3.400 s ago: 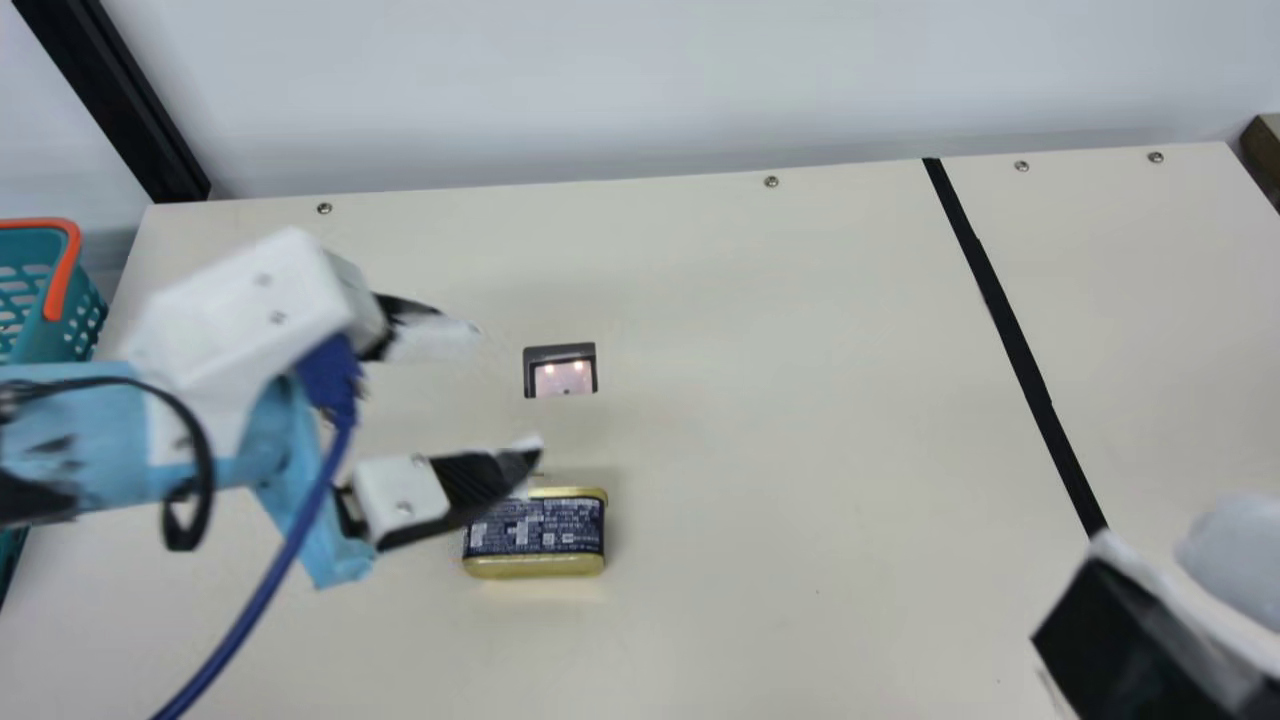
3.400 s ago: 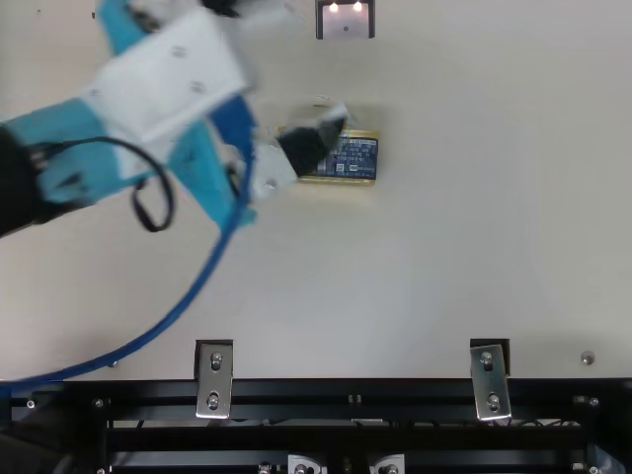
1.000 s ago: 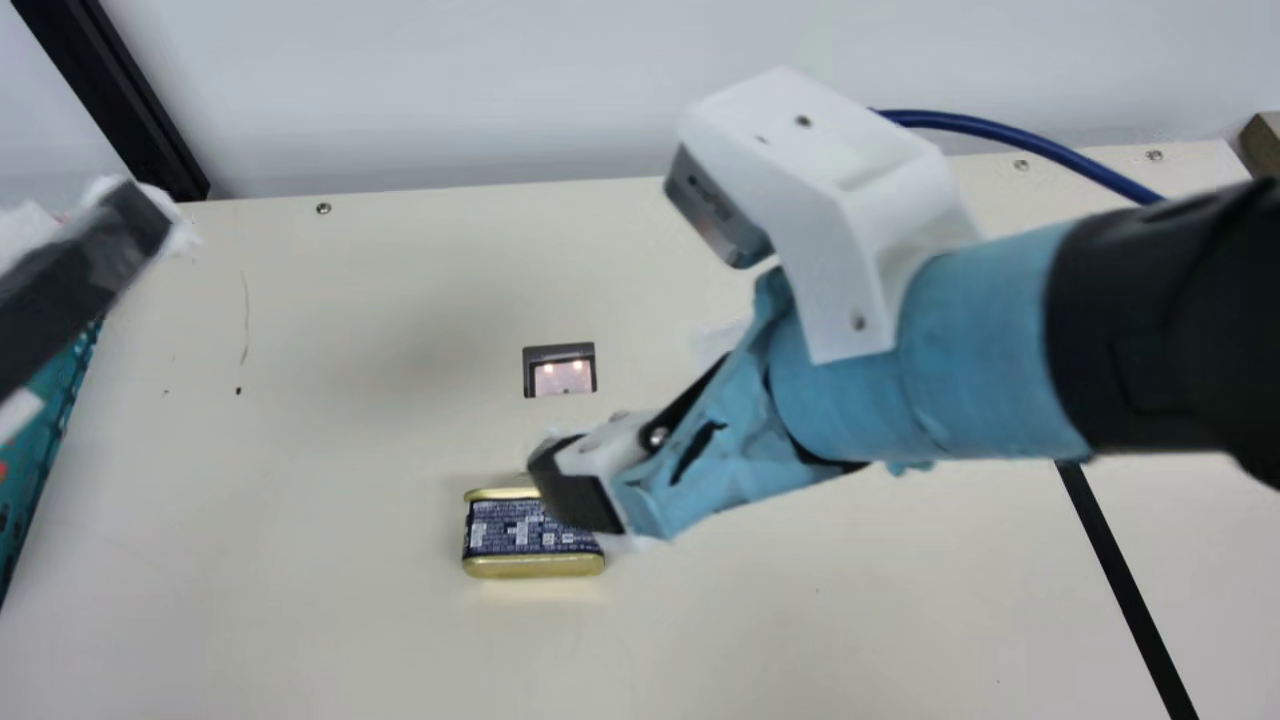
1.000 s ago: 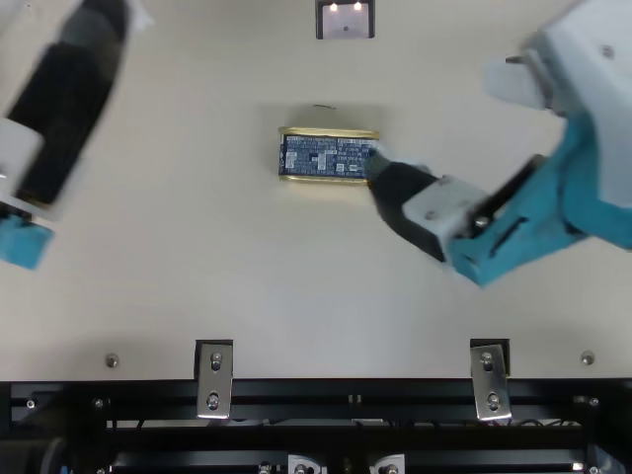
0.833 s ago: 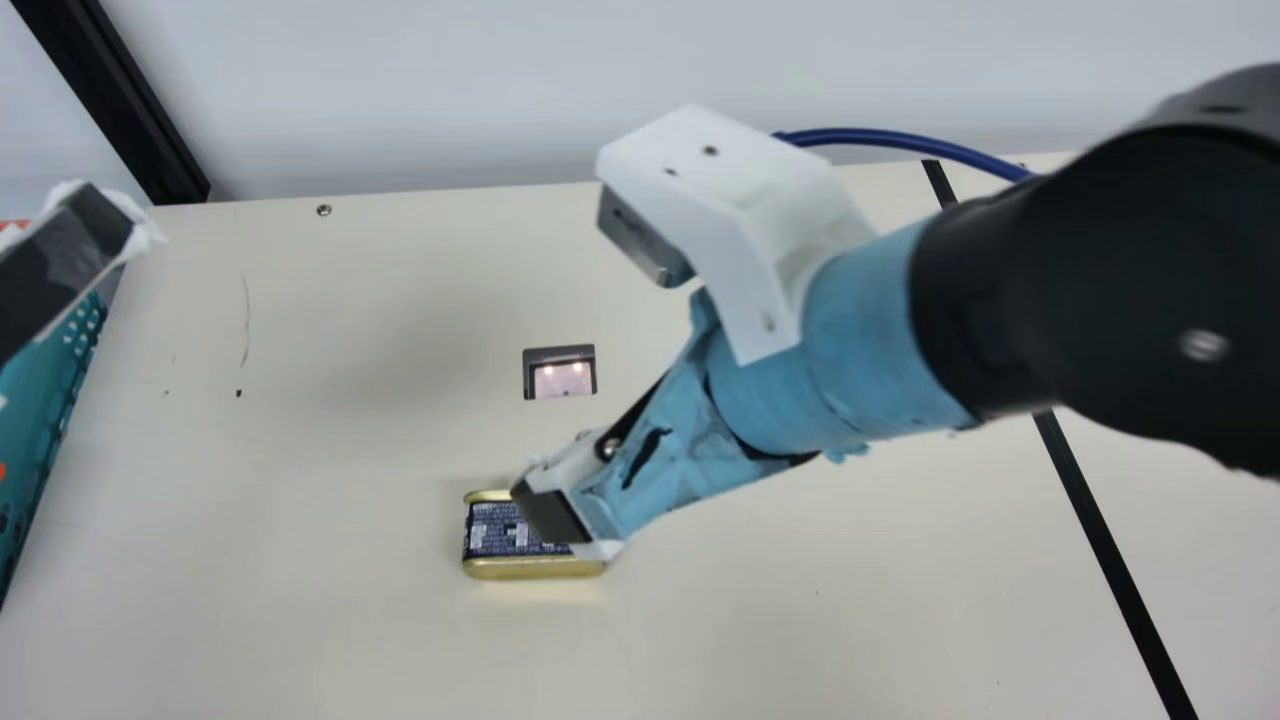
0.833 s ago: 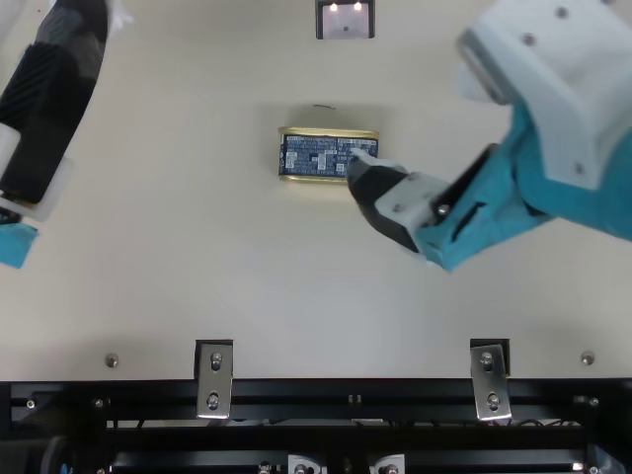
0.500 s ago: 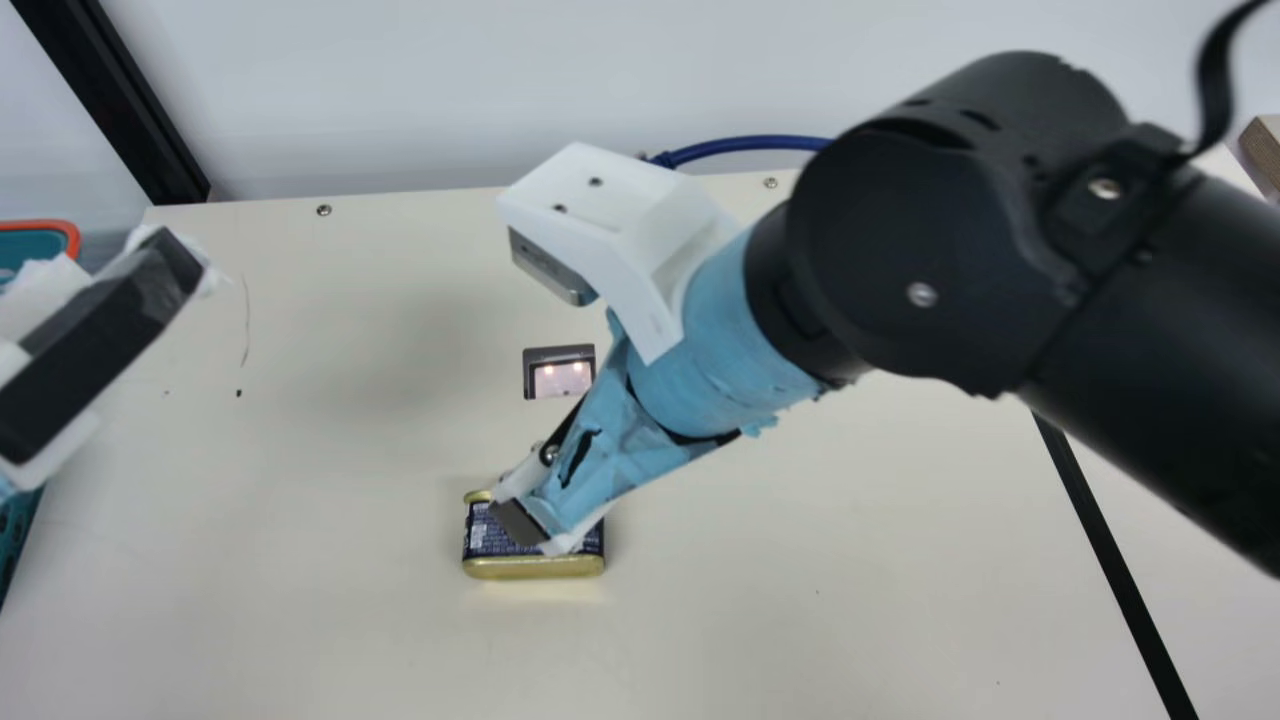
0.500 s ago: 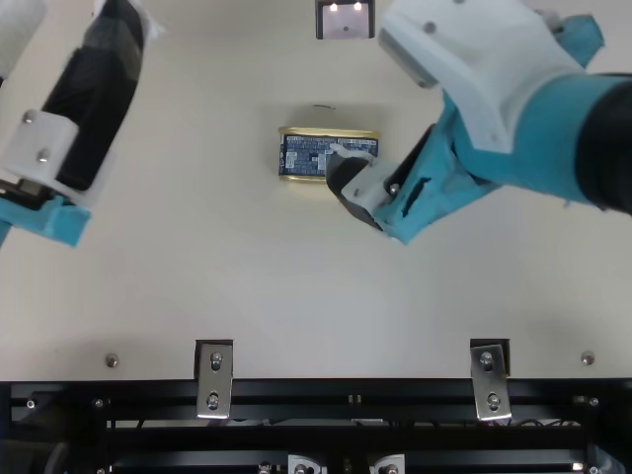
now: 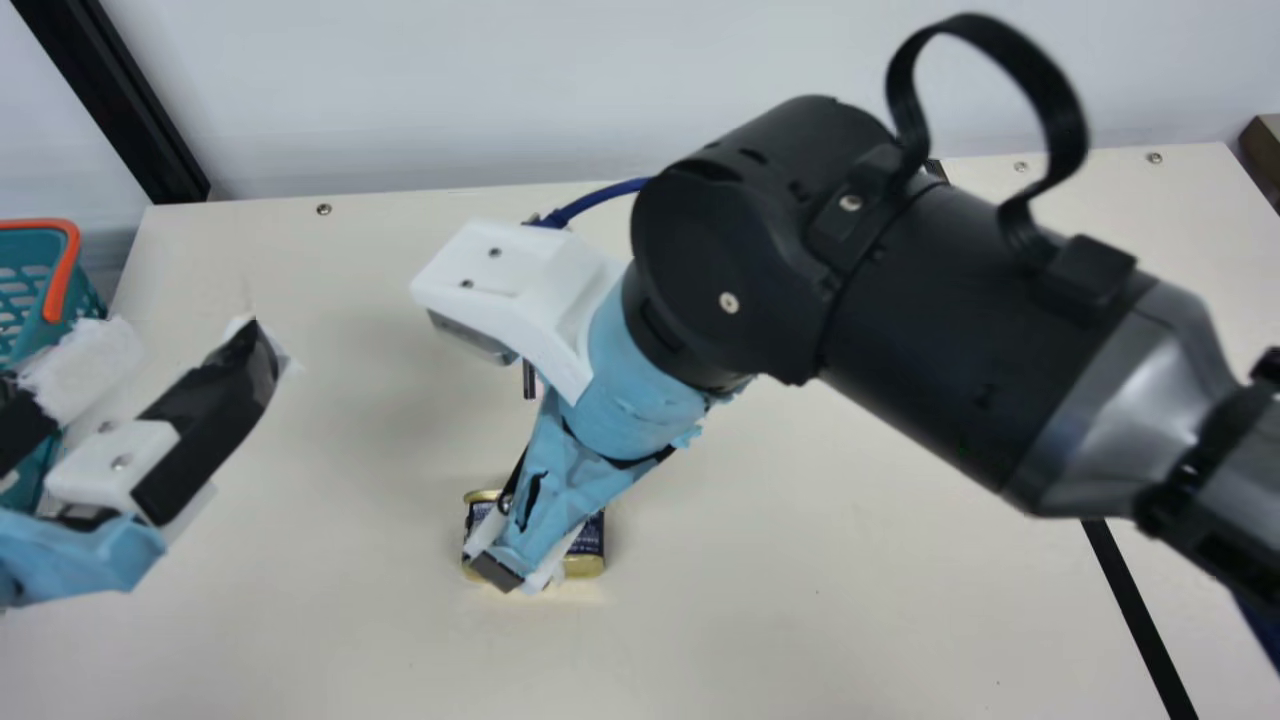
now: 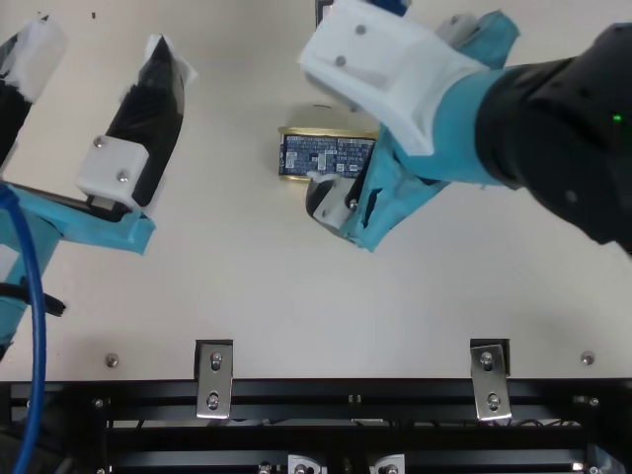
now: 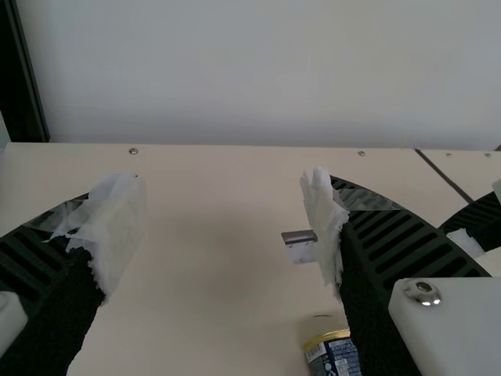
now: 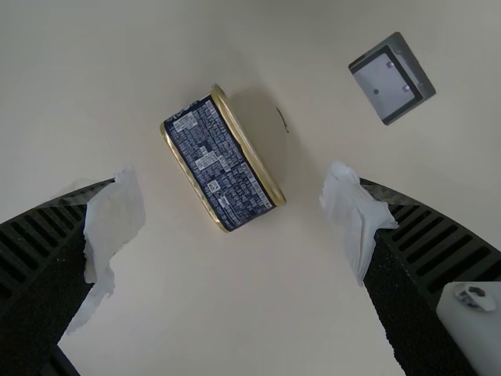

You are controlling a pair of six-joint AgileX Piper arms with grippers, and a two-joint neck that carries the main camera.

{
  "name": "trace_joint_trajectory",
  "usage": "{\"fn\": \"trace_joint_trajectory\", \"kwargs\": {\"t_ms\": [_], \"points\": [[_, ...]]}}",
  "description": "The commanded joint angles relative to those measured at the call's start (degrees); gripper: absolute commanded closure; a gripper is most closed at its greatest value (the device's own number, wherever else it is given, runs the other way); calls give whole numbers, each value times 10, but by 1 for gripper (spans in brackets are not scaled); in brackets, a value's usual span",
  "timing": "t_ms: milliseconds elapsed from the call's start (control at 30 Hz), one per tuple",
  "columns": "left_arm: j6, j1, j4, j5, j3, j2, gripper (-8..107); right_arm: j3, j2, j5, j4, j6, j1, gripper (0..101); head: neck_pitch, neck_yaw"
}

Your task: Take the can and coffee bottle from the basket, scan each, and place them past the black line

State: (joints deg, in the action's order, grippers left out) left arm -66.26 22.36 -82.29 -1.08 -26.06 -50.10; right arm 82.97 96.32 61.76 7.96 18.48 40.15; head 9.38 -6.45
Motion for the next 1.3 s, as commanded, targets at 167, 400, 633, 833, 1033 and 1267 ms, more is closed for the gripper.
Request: {"fn": "trace_joint_trajectory", "kwargs": {"t_ms": [167,400,633,833,1033,1267], "points": [[105,44,66,-44,33,23,9,-4,15,-1,1,48,19,0,2,-6],[183,53,127,-56,61,53,9,-12,26,-19,-12,100,36,0,2,-6],[199,43,229,-36,80,66,9,-21,35,-50,-22,141,45,0,2,-6],[207,29,308,21,76,90,9,-24,49,-70,-28,164,47,0,2,-6],[234,28,333,46,72,116,9,-24,67,-82,-39,182,45,0,2,-6],[239,28,336,49,72,119,9,-24,90,-83,-50,202,39,0,2,-6]]}}
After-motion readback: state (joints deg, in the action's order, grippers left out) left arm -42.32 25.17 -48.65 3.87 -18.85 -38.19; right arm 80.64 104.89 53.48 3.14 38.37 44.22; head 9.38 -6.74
